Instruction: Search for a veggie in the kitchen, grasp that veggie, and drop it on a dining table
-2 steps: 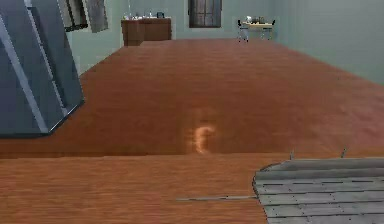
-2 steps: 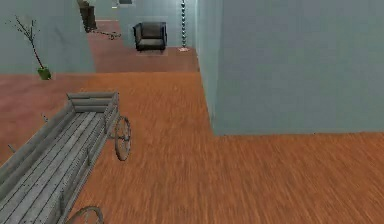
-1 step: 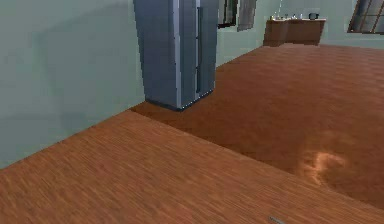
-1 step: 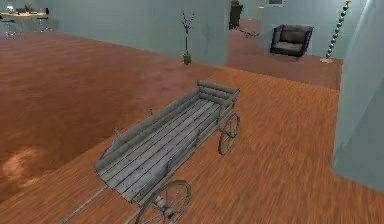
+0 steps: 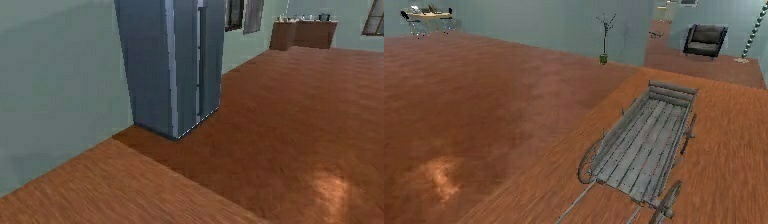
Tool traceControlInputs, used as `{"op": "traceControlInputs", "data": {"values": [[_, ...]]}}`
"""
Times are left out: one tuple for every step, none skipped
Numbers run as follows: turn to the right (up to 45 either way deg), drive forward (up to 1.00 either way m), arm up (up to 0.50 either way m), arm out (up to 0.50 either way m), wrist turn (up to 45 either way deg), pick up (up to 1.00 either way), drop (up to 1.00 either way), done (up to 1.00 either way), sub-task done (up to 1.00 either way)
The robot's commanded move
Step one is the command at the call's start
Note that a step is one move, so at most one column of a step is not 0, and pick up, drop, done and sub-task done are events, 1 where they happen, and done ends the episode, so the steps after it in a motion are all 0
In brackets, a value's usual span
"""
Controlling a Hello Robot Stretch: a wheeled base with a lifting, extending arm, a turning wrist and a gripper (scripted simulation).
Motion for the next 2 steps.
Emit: {"op": "traceControlInputs", "data": {"values": [[27.0,0.00,0.00,0.00,0.0,0.00,0.00,0.00,0.00],[0.0,1.00,0.00,0.00,0.0,0.00,0.00,0.00,0.00]]}}
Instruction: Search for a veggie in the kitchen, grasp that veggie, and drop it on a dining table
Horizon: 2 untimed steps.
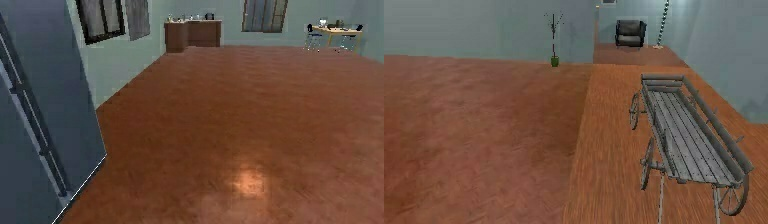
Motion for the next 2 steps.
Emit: {"op": "traceControlInputs", "data": {"values": [[0.0,1.00,0.00,0.00,0.0,0.00,0.00,0.00,0.00],[0.0,1.00,0.00,0.00,0.0,0.00,0.00,0.00,0.00]]}}
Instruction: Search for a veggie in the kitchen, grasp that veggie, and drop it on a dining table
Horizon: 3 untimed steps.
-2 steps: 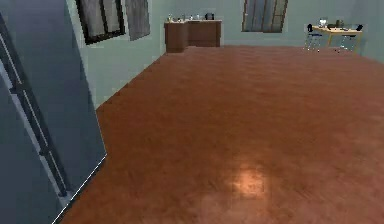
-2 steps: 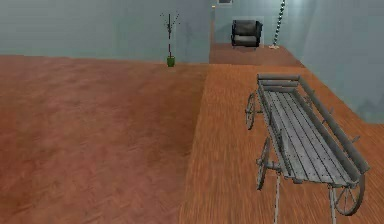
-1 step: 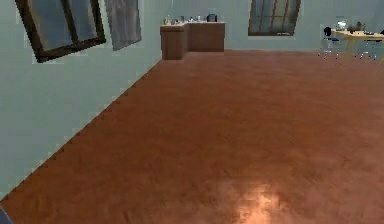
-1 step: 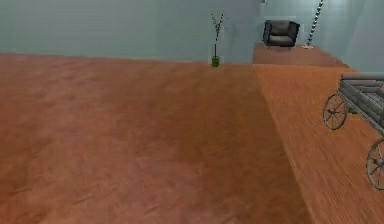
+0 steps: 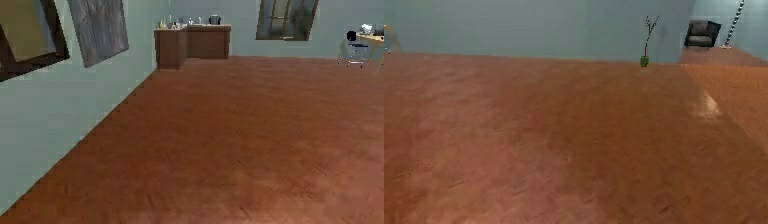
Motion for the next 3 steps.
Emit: {"op": "traceControlInputs", "data": {"values": [[0.0,1.00,0.00,0.00,0.0,0.00,0.00,0.00,0.00],[0.0,1.00,0.00,0.00,0.0,0.00,0.00,0.00,0.00],[3.0,0.00,0.00,0.00,0.0,0.00,0.00,0.00,0.00]]}}
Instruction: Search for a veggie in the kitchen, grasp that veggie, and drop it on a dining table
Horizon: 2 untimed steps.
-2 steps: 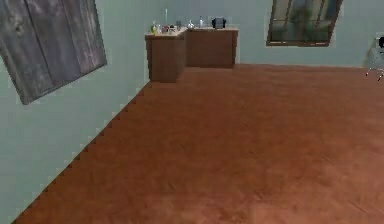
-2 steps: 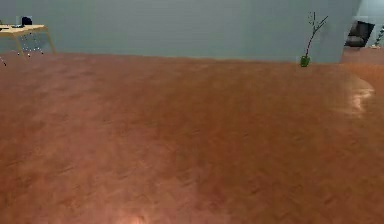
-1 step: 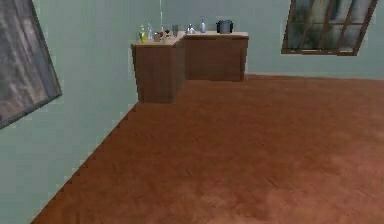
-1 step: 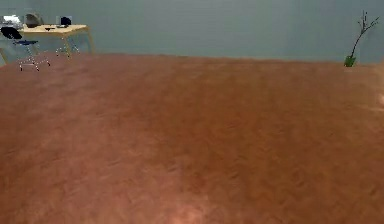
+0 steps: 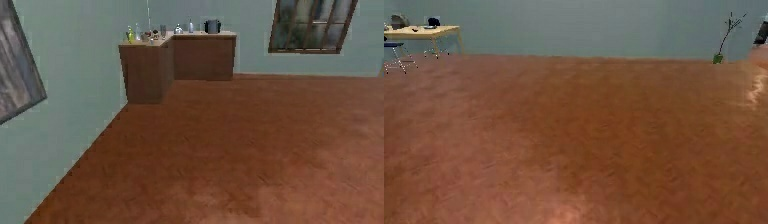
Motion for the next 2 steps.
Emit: {"op": "traceControlInputs", "data": {"values": [[0.0,1.00,0.00,0.00,0.0,0.00,0.00,0.00,0.00],[0.0,1.00,0.00,0.00,0.0,0.00,0.00,0.00,0.00]]}}
